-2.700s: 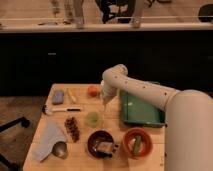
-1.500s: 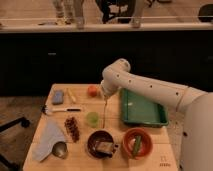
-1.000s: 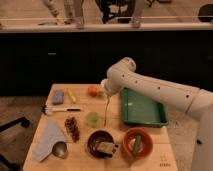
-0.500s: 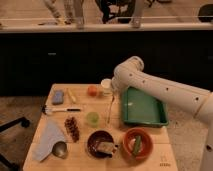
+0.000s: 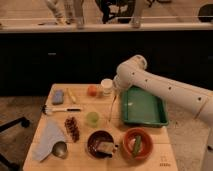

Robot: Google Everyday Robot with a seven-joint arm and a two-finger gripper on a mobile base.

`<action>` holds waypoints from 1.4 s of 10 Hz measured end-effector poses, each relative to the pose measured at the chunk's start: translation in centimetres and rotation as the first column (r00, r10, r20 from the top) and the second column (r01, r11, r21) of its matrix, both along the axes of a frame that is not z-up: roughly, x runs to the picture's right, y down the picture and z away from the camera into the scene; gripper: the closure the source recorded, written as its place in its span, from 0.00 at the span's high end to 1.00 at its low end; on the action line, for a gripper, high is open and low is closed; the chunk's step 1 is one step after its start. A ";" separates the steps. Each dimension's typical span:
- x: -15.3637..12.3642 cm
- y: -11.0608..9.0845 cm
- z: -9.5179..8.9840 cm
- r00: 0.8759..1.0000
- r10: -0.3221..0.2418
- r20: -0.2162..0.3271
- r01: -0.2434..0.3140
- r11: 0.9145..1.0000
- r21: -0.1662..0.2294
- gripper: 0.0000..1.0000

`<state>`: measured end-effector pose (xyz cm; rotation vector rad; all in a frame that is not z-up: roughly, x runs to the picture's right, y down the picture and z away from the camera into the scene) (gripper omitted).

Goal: Place fork in tray

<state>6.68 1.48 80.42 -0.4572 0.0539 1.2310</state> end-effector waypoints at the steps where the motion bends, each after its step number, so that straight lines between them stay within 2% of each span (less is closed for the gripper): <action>1: 0.1 0.0 0.0 1.000 0.001 -0.001 -0.001 1.000 0.000 0.00; 6: 0.0 0.1 0.1 1.000 -0.001 0.000 0.001 1.000 -0.001 0.00; 8: 0.2 -0.5 0.0 1.000 0.008 -0.008 -0.008 1.000 0.016 0.00; 10: 1.6 -2.8 -0.4 0.999 0.032 -0.033 -0.030 0.998 0.048 0.00; 12: 4.3 -5.5 -1.4 0.996 0.063 -0.066 -0.057 0.995 0.087 0.00; 14: 5.9 -6.7 -1.4 0.994 0.054 -0.091 -0.046 0.996 0.081 0.00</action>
